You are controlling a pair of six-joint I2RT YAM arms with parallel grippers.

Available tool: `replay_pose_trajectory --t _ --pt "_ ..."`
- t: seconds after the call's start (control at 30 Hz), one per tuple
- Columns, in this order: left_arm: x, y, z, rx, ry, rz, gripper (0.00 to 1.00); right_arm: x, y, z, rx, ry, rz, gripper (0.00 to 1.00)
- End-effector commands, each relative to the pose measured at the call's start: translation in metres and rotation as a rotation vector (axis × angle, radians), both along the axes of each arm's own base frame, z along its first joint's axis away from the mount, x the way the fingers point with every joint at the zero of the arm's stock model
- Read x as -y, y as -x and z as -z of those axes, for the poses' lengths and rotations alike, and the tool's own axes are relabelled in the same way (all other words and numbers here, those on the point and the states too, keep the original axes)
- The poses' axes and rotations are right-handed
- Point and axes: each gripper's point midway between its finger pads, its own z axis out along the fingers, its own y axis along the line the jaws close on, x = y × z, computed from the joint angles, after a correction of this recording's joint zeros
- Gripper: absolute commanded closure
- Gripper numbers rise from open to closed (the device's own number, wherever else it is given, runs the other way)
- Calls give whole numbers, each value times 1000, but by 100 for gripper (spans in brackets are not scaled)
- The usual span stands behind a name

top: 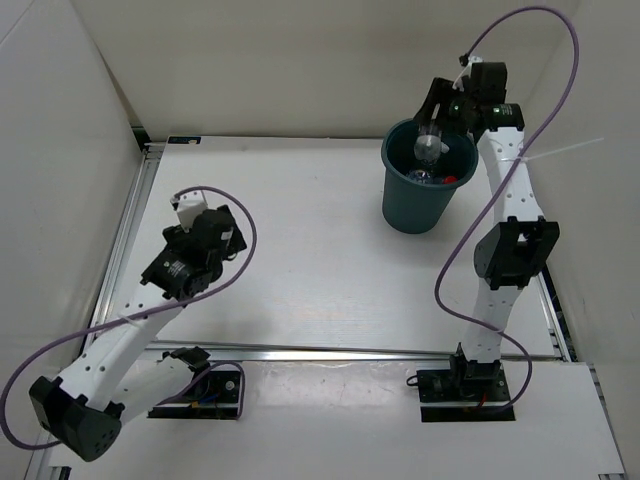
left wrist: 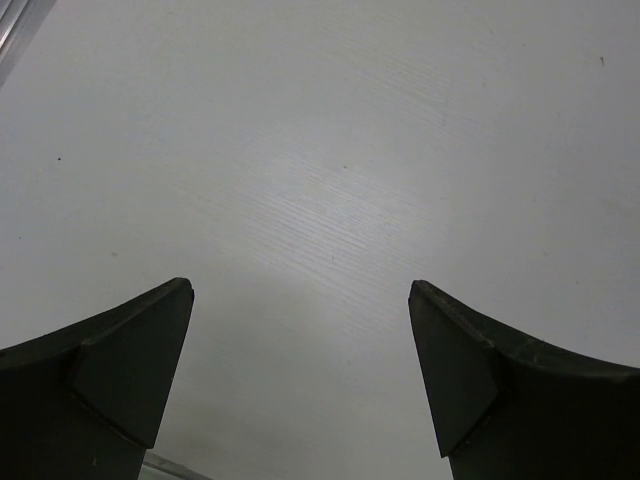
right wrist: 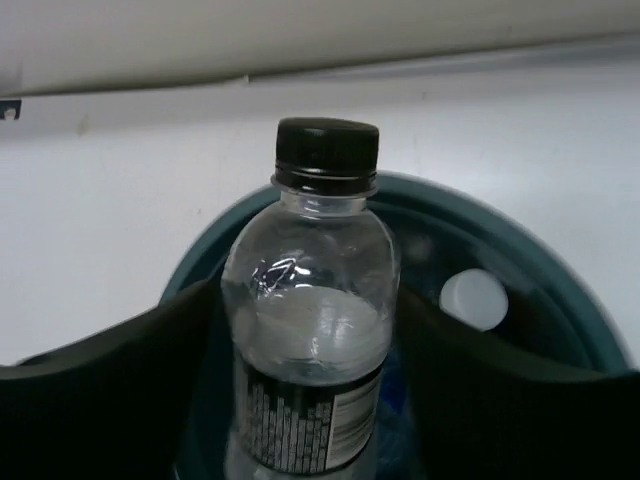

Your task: Put the plastic bottles in the bin

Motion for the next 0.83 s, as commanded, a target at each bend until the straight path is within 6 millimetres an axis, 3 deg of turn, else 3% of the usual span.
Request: replay_pose_trajectory --t 0.0,0.07,0.1,0.3,0.33,0.47,0.5,0.53,0.57,0.63,0.8 --pt "-4 -23 -18 33 118 5 0 -9 11 -16 19 -53 -47 18" --pt "-8 -35 -19 37 151 13 0 4 10 -12 2 -74 -10 2" --pt "-15 -42 -13 15 173 5 0 12 9 -13 -1 -86 4 0" --pt "-58 -58 -10 -2 109 -112 0 43 31 -43 17 -149 87 0" --pt "-66 -58 -11 8 97 -156 0 43 44 -55 20 -190 93 0" --pt "-75 -48 -6 24 128 -211 0 42 82 -57 -22 -267 76 0" --pt "-77 -45 -5 28 132 -225 0 41 96 -68 1 -266 73 0" --pt "-78 -40 -7 44 136 -224 0 40 102 -58 -23 -267 76 0" --pt "-80 -34 2 34 136 -240 0 39 109 -60 -20 -267 76 0" --pt "-86 -23 -1 66 125 -263 0 37 127 -69 -8 -266 74 0" --pt "-114 2 0 101 14 -364 0 45 163 -64 -17 -213 123 0"
